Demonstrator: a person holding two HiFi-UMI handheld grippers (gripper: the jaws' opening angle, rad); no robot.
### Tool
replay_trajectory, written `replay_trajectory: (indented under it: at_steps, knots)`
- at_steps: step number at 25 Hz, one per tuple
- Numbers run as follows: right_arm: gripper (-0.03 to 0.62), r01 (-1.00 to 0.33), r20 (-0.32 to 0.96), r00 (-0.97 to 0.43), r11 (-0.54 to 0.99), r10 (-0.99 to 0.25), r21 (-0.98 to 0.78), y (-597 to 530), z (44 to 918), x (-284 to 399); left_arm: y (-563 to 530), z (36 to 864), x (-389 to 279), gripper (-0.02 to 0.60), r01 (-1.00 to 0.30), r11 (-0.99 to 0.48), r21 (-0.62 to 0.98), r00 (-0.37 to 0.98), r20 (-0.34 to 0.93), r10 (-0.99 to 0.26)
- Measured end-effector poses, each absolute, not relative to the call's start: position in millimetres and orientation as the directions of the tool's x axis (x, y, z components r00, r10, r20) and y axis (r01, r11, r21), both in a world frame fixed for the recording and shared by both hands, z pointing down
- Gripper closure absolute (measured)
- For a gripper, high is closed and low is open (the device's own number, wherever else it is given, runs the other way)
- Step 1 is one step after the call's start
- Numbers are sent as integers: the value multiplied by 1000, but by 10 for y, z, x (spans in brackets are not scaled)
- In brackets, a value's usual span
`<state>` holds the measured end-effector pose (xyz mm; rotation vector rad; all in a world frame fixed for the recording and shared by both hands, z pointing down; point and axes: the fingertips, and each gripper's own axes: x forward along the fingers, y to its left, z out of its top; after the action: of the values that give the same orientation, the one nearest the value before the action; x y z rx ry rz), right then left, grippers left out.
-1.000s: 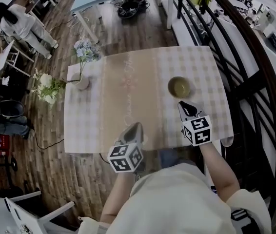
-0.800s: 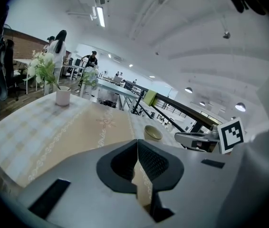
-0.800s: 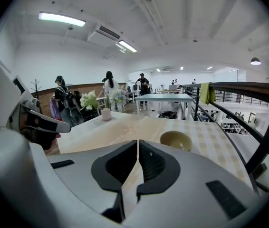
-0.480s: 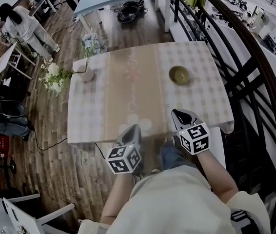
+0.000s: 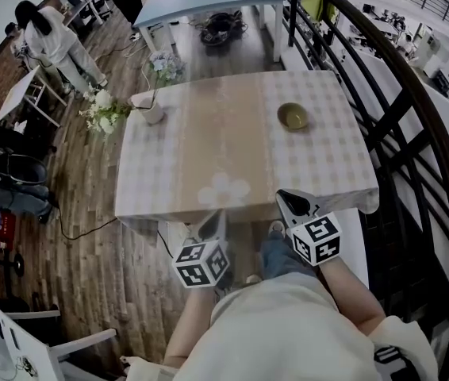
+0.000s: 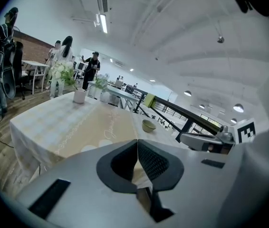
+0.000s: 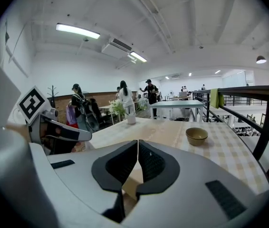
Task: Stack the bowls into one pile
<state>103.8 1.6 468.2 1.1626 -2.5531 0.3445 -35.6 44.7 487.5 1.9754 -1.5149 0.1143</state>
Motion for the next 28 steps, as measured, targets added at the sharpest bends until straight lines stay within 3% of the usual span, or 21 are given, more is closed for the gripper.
replay_trajectory:
  at_steps: [28]
  knots:
    - [595,-727,318,-659,686,-682,-37,567,4539,1048,972,4858,-256,576,-889,-118,442,314,404,-859]
